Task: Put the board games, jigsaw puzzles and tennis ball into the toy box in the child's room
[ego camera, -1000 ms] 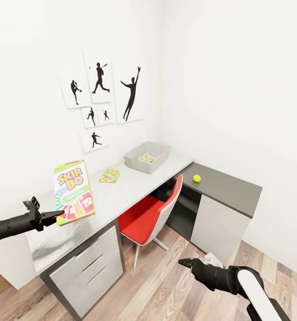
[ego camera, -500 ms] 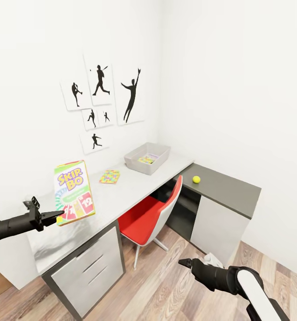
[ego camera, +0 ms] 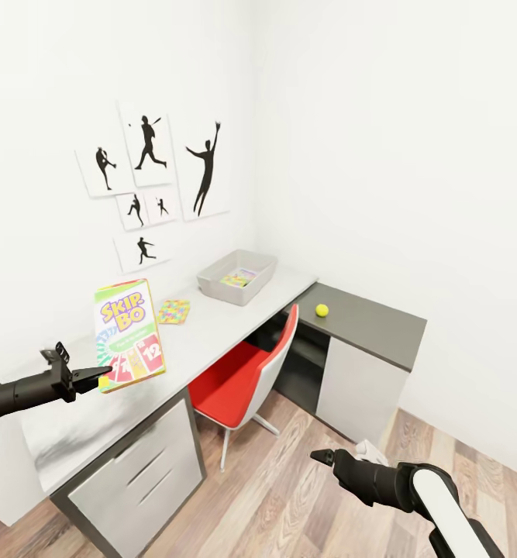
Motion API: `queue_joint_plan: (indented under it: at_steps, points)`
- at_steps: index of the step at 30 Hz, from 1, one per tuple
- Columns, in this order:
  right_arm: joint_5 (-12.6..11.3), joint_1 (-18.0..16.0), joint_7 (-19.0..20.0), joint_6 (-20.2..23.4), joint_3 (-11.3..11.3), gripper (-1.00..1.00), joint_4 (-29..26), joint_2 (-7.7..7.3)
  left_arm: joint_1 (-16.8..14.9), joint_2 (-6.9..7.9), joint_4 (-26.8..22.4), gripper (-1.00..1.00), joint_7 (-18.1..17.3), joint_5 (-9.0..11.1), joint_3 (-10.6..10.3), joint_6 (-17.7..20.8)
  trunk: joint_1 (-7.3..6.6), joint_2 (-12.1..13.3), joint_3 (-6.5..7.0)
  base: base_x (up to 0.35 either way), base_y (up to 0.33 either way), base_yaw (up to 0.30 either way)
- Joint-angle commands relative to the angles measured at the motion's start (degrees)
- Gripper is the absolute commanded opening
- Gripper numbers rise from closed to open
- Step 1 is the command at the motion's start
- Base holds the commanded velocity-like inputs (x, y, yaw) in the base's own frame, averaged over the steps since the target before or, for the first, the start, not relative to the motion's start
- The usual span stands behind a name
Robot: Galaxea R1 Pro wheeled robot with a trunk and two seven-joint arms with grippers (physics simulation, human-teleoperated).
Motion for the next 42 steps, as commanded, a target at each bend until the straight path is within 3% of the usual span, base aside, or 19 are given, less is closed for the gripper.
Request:
queue_joint_plan:
  at_steps: [1,5,17,42]
  points:
    - [-0.55,-0.07,-0.60,0.03,0.09,1.00,-0.05,-0.04,-0.05,0.08,0.02,-1.00,-0.20,0.28,-0.18,0.46,-0.20,0.33,0.08,0.000,0.000,-0.275]
    - [-0.54,-0.07,-0.60,0.03,0.09,1.00,-0.05,-0.04,-0.05,0.08,0.02,-1.00,-0.20,0.34,-0.19,0.46,-1.08,1.93,0.80,0.000,0.000,-0.276]
    - [-0.55,-0.07,-0.60,0.00,0.09,1.00,-0.05,-0.04,-0.05,0.08,0.00,-1.00,-0.31,0.31,-1.31,0.44,-1.08,1.93,0.80,0.025,-0.021,-0.261]
    - [-0.46,-0.07,-0.60,0.03,0.32,1.00,-0.55,-0.04,-0.05,0.08,-0.07,-1.00,-0.29,0.28,-1.32,-0.57,-1.08,1.93,0.80,0.079,-0.064,-0.005]
